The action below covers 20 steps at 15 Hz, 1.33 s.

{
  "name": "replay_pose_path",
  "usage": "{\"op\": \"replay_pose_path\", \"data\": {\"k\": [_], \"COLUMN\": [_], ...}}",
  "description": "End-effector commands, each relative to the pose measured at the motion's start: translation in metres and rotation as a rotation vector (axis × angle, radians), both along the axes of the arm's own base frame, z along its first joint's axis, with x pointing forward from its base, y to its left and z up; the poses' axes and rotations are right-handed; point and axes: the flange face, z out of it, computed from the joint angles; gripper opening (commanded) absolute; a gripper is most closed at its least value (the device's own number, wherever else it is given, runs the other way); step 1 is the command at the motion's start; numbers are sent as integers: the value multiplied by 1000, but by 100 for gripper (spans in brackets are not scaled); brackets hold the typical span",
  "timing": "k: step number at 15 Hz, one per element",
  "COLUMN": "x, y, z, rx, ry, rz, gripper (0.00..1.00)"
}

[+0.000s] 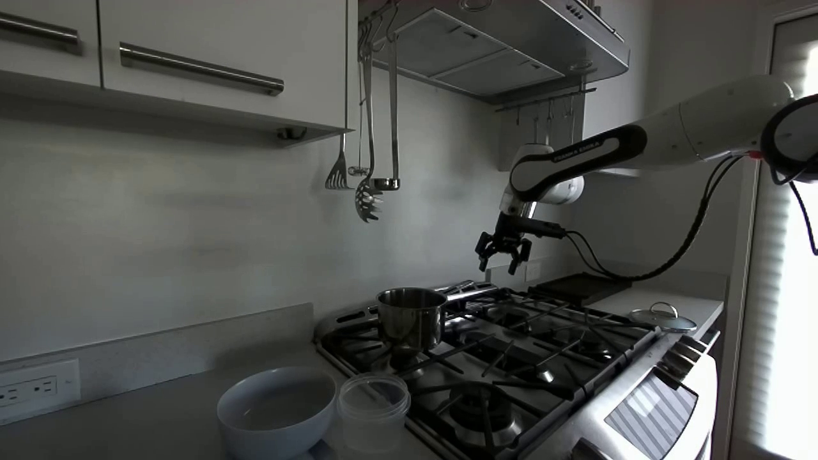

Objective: Slide the silver pot to the top right cooker on the hob of the stove

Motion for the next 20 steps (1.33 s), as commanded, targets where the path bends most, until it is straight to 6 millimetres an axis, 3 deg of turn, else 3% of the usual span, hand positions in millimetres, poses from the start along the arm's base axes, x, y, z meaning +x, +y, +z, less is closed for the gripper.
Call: {"op": "replay_pose_path", "data": {"k": [1, 2, 3, 9, 13, 20], "x": [25, 31, 16, 33, 35, 41], "y": [-1, -3, 0, -9, -22, -35], "z": [-4, -5, -1, -10, -11, -40], "rx": [110, 171, 94, 221, 311, 568], "ry": [-49, -43, -29, -54, -96, -26], "rz": [158, 157, 117, 175, 307, 401], "gripper": [100, 100, 100, 100, 100, 100]}}
